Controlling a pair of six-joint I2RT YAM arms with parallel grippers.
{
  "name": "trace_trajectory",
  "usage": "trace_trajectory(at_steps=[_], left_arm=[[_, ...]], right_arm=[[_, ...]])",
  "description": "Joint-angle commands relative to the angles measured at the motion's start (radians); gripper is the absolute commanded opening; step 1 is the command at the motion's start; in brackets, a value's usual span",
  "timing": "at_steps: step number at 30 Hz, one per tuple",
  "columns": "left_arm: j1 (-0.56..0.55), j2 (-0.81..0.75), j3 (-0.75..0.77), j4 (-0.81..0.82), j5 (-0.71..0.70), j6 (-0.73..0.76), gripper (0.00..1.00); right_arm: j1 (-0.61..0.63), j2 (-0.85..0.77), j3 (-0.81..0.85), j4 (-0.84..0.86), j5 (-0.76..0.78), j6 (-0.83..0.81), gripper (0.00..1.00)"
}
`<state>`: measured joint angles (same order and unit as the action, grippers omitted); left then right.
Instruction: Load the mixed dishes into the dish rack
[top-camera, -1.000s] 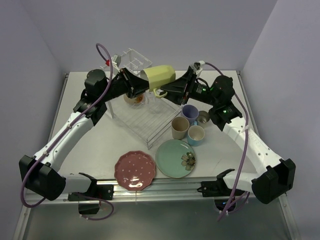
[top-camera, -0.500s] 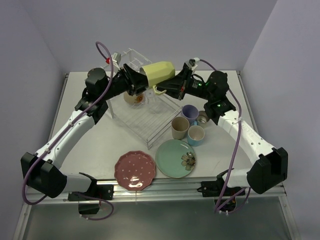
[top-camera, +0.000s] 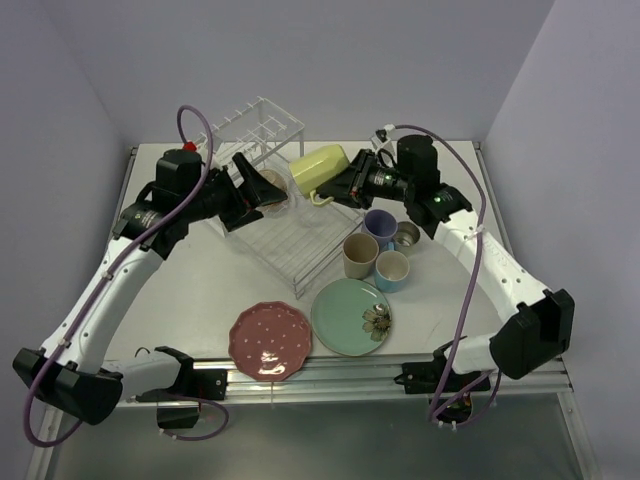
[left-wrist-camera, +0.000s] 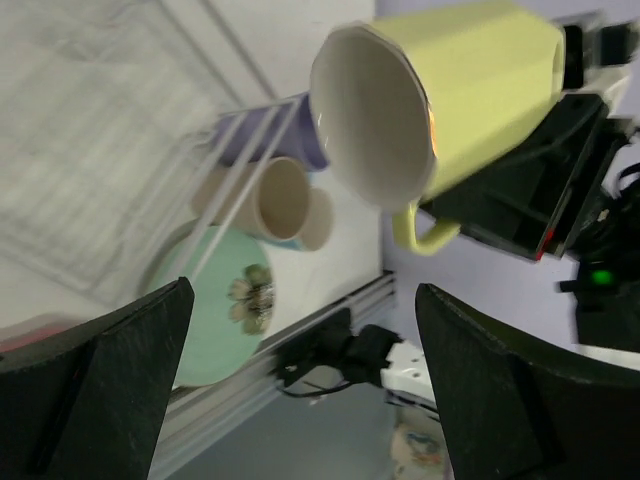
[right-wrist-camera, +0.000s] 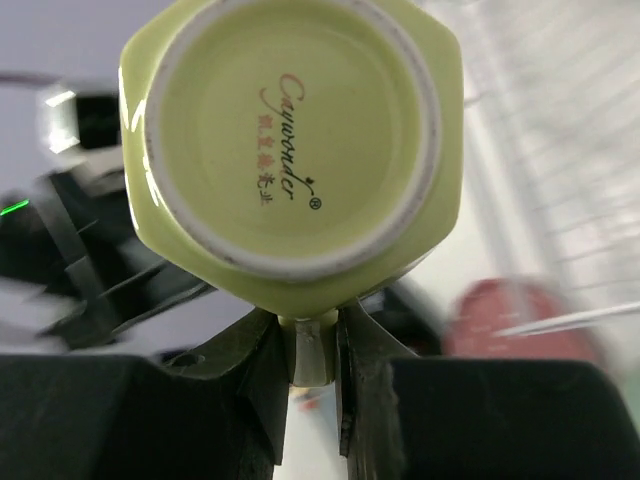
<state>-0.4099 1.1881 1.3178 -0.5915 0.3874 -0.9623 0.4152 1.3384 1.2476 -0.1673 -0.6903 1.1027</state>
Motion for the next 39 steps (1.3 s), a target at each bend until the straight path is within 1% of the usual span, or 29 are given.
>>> trace_trajectory(at_steps=[1, 2, 4, 5, 9, 13, 15, 23, 26, 30, 39], left_arm=[[0.003, -0.030, 0.064, -0.240, -0.123, 0.154, 0.99], [0.002, -0.038, 0.060, -0.263, -0.140, 0.155, 0.99], [0.002, -0.061, 0.047, -0.300, -0.160, 0.152, 0.99], [0.002, -0.070, 0.044, -0.313, -0.185, 0.143, 0.99], [0.002, -0.104, 0.035, -0.404, -0.249, 0.099, 0.98], [0.002, -0.093, 0.067, -0.485, -0.263, 0.123, 0.98], [0.003, -0.091, 0.064, -0.487, -0.252, 0.126, 0.97], [0.003, -0.104, 0.034, -0.462, -0.231, 0.088, 0.94], [0.002, -0.088, 0.052, -0.442, -0.200, 0.094, 0.93], [0.003, -0.042, 0.119, -0.462, -0.191, 0.106, 0.92], [0.002, -0.010, 0.192, -0.482, -0.211, 0.114, 0.92]], right_arm=[[0.020, 0.044, 0.168, -0.239, 0.223, -0.370, 0.00], [0.031, 0.065, 0.217, -0.330, 0.274, -0.412, 0.00], [0.068, 0.126, 0.265, -0.394, 0.357, -0.519, 0.00], [0.079, 0.146, 0.297, -0.426, 0.424, -0.541, 0.00], [0.120, 0.250, 0.360, -0.466, 0.524, -0.595, 0.00], [0.169, 0.317, 0.414, -0.521, 0.621, -0.661, 0.00], [0.178, 0.334, 0.414, -0.543, 0.665, -0.668, 0.00], [0.194, 0.372, 0.355, -0.526, 0.768, -0.728, 0.00], [0.198, 0.381, 0.325, -0.463, 0.773, -0.745, 0.00], [0.211, 0.450, 0.360, -0.454, 0.795, -0.754, 0.00], [0.240, 0.544, 0.409, -0.390, 0.848, -0.768, 0.00]])
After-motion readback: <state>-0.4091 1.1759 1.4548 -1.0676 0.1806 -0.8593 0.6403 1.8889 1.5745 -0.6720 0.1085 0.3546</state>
